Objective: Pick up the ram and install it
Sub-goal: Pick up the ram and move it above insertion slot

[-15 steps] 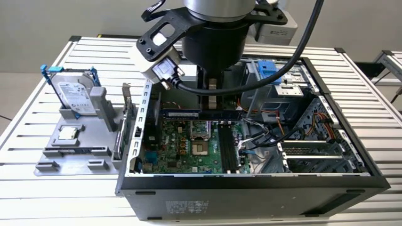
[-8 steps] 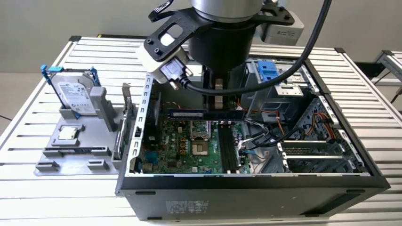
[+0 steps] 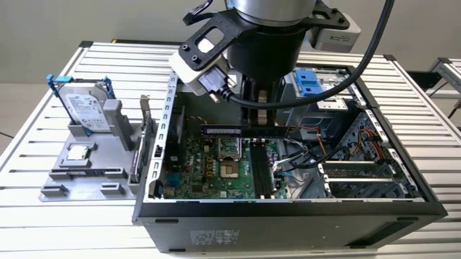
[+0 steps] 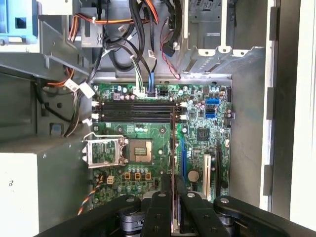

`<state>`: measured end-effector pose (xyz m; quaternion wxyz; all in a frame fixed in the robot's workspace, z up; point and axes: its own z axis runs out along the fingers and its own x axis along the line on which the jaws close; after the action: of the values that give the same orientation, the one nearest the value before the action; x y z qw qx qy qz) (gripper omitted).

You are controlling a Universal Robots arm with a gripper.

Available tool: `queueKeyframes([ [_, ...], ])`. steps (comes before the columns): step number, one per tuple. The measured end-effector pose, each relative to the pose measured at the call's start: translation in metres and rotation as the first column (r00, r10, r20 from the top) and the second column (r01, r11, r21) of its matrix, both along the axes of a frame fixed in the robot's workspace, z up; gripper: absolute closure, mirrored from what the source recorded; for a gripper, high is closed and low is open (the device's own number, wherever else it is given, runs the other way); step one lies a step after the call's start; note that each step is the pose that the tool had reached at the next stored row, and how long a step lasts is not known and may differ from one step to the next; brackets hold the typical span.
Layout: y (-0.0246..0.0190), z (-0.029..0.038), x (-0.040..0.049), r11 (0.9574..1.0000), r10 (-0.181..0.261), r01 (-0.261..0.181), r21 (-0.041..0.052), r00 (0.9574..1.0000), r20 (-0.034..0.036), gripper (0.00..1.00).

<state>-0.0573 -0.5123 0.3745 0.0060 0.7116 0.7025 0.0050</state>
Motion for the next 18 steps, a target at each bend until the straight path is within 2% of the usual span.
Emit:
queueKeyframes([
  [18,0.0008,-0.0001,0.0335,1.0000,-0.005,0.005,0.0000,1.0000,0.0000,1.00],
])
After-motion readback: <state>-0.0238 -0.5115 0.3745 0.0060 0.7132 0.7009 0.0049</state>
